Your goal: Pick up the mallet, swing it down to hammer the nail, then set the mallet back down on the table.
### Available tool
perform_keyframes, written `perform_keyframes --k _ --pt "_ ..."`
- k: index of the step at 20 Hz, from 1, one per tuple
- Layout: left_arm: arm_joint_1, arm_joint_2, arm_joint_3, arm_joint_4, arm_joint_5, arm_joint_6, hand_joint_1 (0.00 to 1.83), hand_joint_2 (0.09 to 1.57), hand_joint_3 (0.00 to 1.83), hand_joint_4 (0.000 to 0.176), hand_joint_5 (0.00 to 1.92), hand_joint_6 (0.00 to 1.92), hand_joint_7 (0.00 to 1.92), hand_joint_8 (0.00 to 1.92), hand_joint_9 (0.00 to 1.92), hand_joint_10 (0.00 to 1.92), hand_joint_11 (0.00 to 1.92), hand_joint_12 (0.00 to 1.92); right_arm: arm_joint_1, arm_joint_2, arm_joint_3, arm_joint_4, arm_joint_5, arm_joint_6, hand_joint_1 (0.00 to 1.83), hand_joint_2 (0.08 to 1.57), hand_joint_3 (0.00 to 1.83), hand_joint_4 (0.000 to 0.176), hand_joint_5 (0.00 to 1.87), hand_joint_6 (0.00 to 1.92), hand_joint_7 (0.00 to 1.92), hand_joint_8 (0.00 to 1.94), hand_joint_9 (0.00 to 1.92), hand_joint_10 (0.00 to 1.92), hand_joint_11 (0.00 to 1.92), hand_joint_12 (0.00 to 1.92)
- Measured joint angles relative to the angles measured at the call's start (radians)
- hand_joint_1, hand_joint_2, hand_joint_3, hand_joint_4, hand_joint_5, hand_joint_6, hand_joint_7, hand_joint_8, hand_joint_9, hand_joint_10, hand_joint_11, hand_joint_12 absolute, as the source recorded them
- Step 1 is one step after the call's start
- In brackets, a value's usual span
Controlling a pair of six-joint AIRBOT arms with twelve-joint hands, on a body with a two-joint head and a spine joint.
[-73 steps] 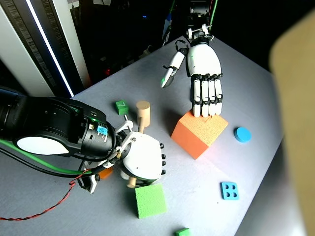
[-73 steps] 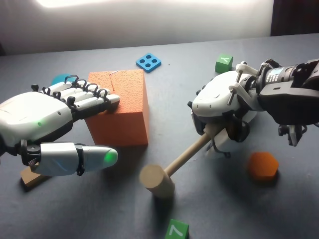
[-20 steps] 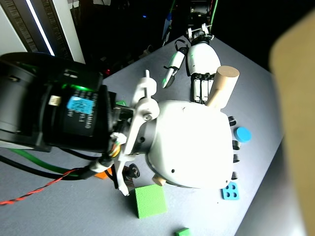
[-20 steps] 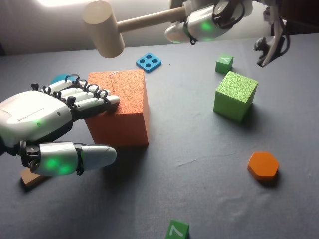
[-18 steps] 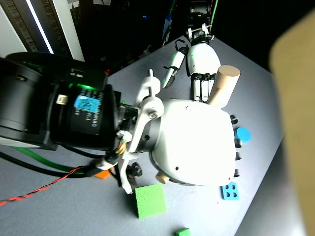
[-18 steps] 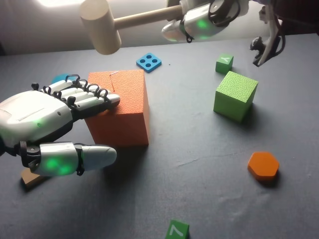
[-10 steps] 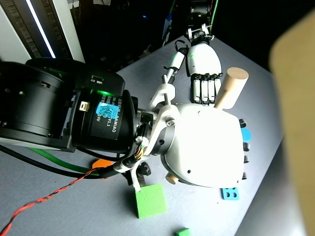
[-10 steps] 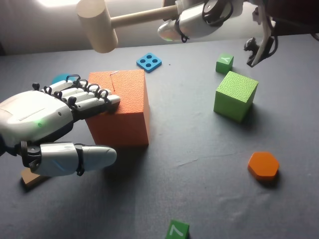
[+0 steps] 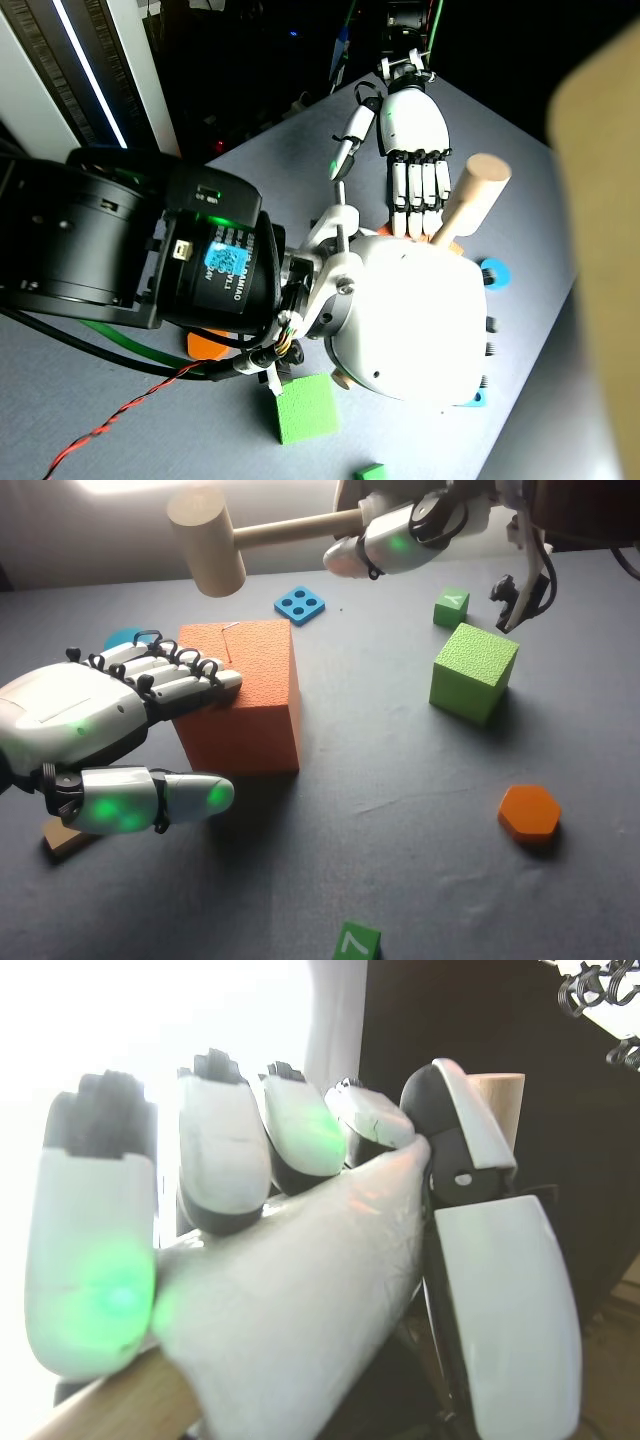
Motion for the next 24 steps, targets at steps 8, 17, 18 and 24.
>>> perform_keyframes --k 8,17,18,24 --pt "-0.037 -0.001 0.008 0.014 0.021 -0.014 0.0 1.21 0.0 0.0 0.14 0.0 0.16 0.0 0.17 0.0 0.0 0.43 0.0 0.001 0.0 0.015 0.002 0.001 0.81 1.49 0.0 0.176 1.34 1.92 1.62 1.94 1.73 1.92 1.9 1.92" --pt "-0.053 0.024 0.007 0.034 0.043 -0.048 0.0 1.2 0.0 0.0 0.15 0.01 0.16 0.0 0.17 0.0 0.0 0.42 0.0 0.001 0.0 0.015 0.002 -0.002 0.9 1.48 0.0 0.176 1.36 1.92 1.63 1.94 1.73 1.92 1.9 1.92" --pt "-0.053 0.027 0.007 0.035 0.045 -0.053 0.0 1.2 0.0 0.0 0.14 0.0 0.16 0.0 0.17 0.0 0.0 0.42 -0.001 0.001 0.0 0.014 0.003 -0.004 0.91 1.48 0.0 0.176 1.37 1.92 1.64 1.94 1.74 1.92 1.9 1.92" --pt "-0.075 0.04 0.007 0.042 0.048 -0.057 0.0 1.2 0.0 0.0 0.16 0.0 0.18 0.0 0.18 0.0 0.0 0.48 -0.001 0.001 0.0 0.014 0.002 -0.004 0.92 1.46 0.0 0.176 1.34 1.92 1.61 1.94 1.73 1.92 1.89 1.92"
